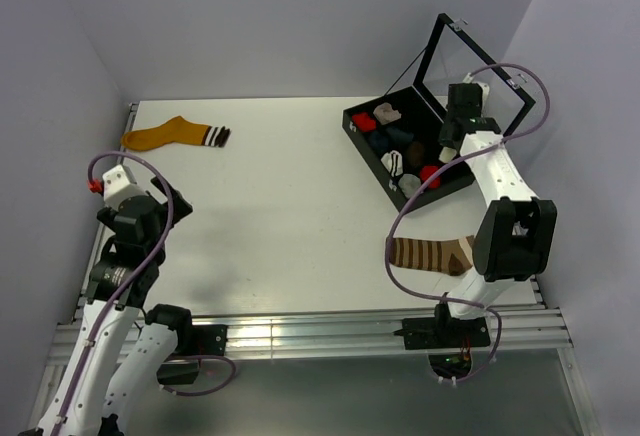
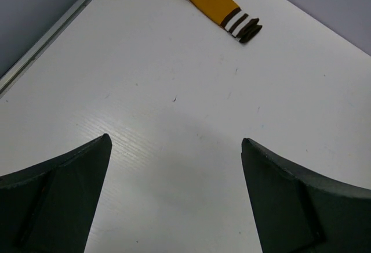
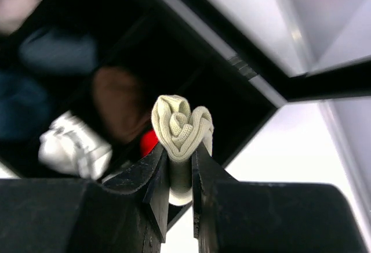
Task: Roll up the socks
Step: Place the sock in the storage box.
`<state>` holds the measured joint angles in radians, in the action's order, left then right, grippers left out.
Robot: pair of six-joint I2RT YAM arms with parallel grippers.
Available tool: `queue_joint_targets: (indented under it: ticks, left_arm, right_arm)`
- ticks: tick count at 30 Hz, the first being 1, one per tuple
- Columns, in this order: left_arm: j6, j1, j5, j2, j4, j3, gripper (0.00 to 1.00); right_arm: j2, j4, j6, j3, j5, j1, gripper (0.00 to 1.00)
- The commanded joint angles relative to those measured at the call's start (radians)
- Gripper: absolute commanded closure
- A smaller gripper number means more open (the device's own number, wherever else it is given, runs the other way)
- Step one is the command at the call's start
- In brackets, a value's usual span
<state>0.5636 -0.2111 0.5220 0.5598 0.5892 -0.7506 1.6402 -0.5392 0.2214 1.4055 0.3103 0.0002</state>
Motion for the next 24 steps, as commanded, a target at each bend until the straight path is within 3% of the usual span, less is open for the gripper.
queue_joint_targets:
  ticks: [1, 14, 24]
  left_arm:
    - [-0.041, -0.019, 0.061, -0.011, -0.049, 0.010, 0.01]
    - [-0.042, -0.031, 0.098, 0.025, -0.055, 0.019, 0.01]
    - [-0.044, -0.031, 0.095, 0.028, -0.061, 0.020, 0.01]
  right_arm:
    - [-0.049, 0.132, -0.123, -0.025, -0.006, -0.046, 1.00]
    - [0.210, 0.130, -0.266, 0.089, -0.020, -0.086, 1.00]
    - [0.224, 0.148, -0.272, -0.043, -0.020, -0.126, 1.00]
